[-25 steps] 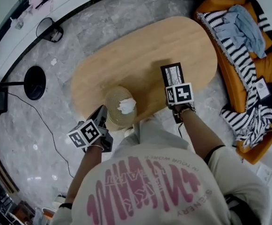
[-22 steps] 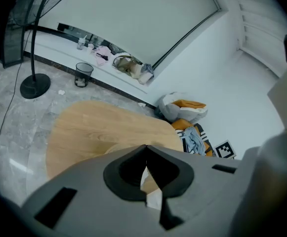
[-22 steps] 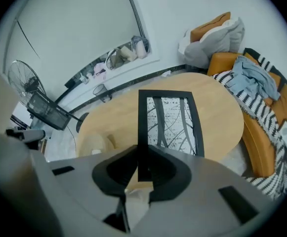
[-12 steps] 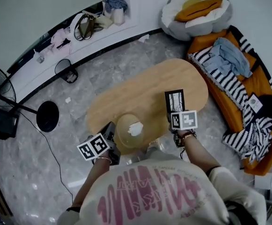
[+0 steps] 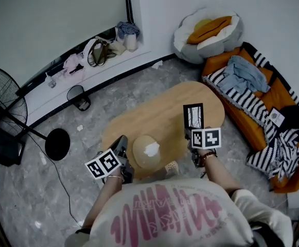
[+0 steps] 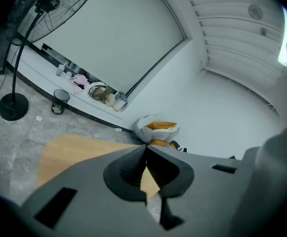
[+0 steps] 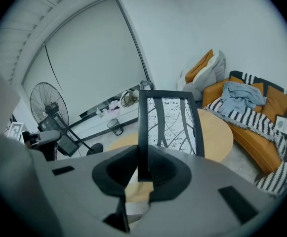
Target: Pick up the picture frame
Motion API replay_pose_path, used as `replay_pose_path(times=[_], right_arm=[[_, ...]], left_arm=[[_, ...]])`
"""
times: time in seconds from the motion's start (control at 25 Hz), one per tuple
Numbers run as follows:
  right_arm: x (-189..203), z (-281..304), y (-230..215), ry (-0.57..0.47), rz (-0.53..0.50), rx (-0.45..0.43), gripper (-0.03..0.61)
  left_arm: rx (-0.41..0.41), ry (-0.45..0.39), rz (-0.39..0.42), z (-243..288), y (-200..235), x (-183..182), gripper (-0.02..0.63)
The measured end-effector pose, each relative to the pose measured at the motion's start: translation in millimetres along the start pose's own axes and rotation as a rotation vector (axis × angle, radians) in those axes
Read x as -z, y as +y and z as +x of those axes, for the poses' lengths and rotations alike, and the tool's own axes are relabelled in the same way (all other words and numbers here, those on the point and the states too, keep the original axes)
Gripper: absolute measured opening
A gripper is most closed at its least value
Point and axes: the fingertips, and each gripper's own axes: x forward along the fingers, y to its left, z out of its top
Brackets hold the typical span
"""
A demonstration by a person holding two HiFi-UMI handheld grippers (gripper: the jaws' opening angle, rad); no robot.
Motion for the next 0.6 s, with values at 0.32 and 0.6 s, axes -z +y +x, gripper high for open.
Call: replay_pose_path(times=[0.32,0.6], right_arm=[[-12,-36,20,-0.110,0.005,-0.029,0.067],[-16,-64,37,-0.195,0.039,-0.081,0.067]], left_arm=[[0.043,-0.045,0.068,-25,-26,-13,0.003],[0.095,-0.074,0.110,-42,-50,-13,0.003]])
